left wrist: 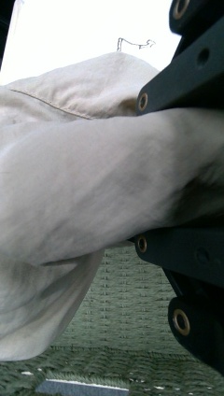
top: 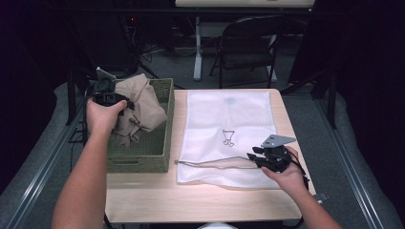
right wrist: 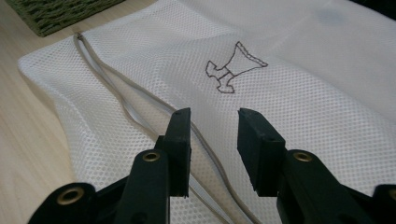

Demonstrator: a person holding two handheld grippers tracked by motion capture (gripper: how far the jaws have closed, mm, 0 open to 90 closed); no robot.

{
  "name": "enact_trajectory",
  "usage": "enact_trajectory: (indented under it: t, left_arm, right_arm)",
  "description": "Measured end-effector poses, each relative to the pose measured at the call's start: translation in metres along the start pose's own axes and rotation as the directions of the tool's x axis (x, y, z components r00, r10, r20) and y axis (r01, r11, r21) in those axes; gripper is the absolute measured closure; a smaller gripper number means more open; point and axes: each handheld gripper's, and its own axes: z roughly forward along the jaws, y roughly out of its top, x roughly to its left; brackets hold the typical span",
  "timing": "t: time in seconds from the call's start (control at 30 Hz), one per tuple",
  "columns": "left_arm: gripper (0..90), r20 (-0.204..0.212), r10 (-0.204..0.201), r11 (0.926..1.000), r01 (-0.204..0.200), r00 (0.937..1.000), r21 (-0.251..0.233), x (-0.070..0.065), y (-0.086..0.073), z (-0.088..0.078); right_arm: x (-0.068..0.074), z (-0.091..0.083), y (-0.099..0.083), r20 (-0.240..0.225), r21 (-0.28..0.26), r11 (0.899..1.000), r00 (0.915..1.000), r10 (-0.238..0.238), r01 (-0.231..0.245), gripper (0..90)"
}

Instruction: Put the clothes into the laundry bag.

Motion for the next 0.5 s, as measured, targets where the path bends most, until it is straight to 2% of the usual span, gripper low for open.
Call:
enact_trajectory:
  t: [0.33, 0.5]
  left_arm:
    - [68.9, 0.014, 0.056, 0.9984, -0.056, 0.9983, 0.002, -0.021, 0.003, -0.007]
    - [68.9, 0.03, 0.072, 0.9974, -0.072, 0.9969, -0.007, -0.029, 0.003, -0.01]
  right_arm:
    - [-0.002, 0.016, 0.019, -0.033, 0.035, 0.999, 0.9991, -0.025, 0.027, 69.5]
    - [-0.003, 0.022, 0.02, -0.049, 0.037, 0.999, 0.9984, -0.03, 0.032, 69.6]
